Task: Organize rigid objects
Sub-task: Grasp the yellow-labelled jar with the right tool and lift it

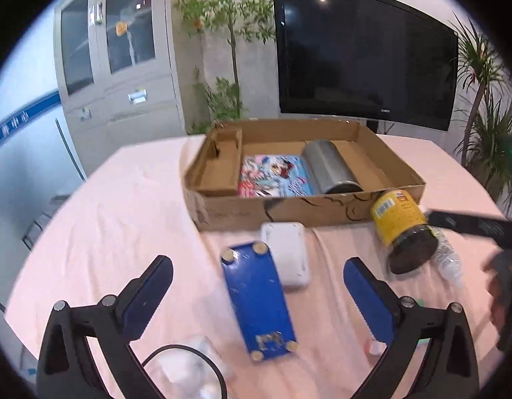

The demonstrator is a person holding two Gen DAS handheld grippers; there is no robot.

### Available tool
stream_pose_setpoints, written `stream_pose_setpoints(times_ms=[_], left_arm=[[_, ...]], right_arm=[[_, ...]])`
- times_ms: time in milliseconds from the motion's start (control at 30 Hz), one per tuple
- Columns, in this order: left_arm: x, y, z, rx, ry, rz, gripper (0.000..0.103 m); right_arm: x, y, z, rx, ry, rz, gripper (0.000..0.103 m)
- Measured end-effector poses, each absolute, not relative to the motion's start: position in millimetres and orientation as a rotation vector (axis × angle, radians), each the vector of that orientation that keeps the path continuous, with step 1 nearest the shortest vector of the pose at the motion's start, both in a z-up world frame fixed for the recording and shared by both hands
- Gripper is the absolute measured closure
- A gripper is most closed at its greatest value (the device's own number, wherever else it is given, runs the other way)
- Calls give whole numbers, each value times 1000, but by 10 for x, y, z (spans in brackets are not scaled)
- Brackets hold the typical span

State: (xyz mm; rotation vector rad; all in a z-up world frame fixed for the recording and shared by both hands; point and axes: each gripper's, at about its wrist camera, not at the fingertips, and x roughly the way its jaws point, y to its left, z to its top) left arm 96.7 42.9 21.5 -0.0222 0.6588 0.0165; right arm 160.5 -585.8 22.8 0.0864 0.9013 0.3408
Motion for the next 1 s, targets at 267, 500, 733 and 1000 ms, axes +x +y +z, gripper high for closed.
stream_pose_setpoints(times_ms=[267, 500, 733, 1000], left_arm=[[1026, 496, 179, -154, 732, -97, 1], [1359, 387, -24, -401, 926, -433, 1], [1703, 47, -210, -446, 1052, -592, 2], [2127, -276, -540, -439, 1252, -602, 10]], right_arm=[[1986, -5656, -111, -6, 1003, 391, 37], [1380, -5399, -109, -129, 1034, 563, 37], [1490, -5487, -108, -49, 1100, 596, 22], [1487, -5259, -309, 28, 1170, 648, 21]])
